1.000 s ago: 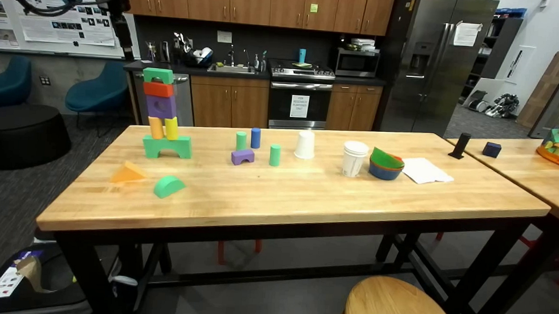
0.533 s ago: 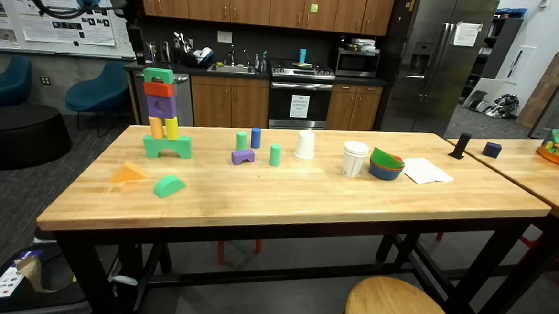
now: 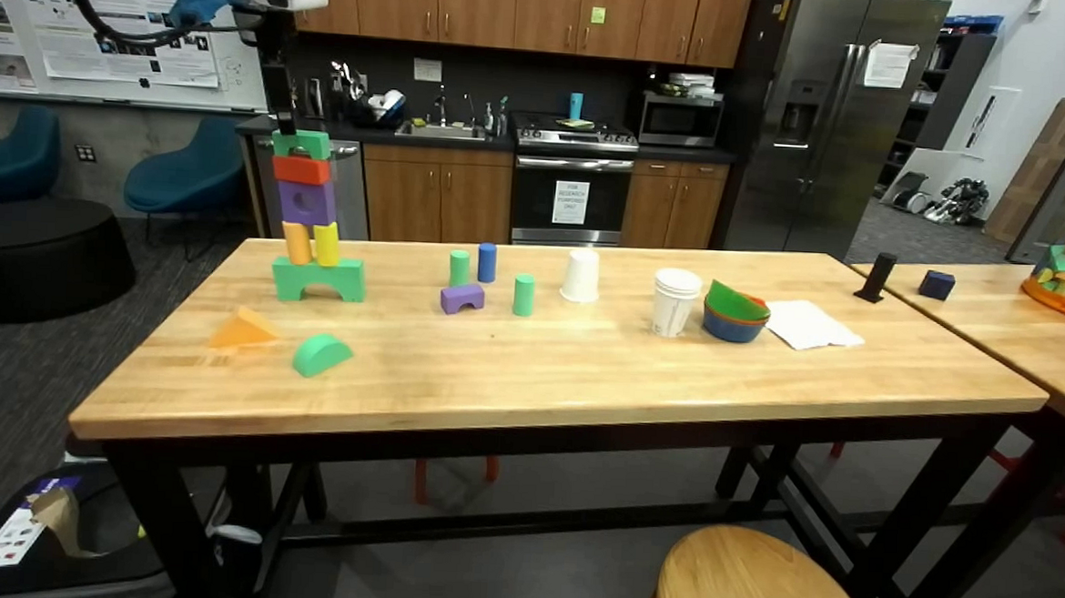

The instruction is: Remove the green block from on top of the pile on the left and put it on the table

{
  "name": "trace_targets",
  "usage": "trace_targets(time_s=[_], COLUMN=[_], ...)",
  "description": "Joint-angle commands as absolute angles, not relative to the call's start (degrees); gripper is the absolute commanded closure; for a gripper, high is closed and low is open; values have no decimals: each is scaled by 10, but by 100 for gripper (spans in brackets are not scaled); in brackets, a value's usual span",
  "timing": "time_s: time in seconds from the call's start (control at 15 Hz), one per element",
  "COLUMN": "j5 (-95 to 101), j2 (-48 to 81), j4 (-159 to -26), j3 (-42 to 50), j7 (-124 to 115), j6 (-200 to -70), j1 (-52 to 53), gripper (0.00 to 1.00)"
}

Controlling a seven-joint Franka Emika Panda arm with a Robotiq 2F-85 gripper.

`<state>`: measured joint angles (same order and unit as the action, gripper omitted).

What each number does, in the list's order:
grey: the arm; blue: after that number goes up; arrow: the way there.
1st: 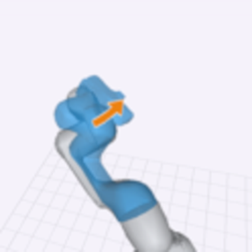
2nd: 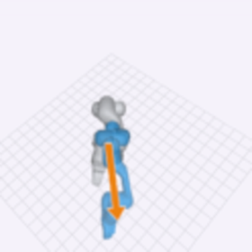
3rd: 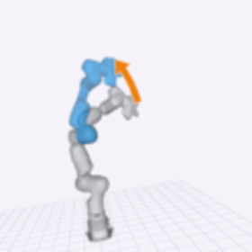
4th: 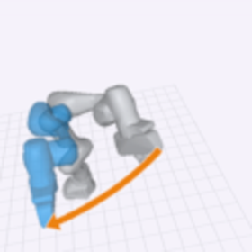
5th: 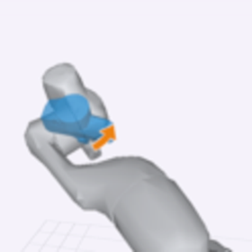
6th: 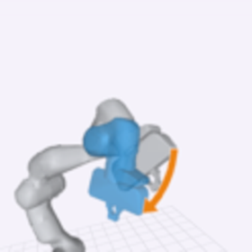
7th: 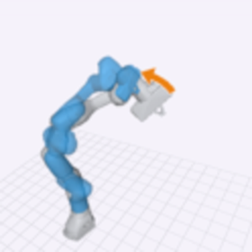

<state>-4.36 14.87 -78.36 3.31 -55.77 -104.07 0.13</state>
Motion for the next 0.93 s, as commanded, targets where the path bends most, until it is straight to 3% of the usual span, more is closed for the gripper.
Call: trace_targets(time_s=[0.0,0.87], j5=[-33,-43], j2=[152,195], j4=[-772,-746], j3=[34,46], j7=[-572,-656], j6=[-1027,-1050], j1=[8,5], gripper=[0,0])
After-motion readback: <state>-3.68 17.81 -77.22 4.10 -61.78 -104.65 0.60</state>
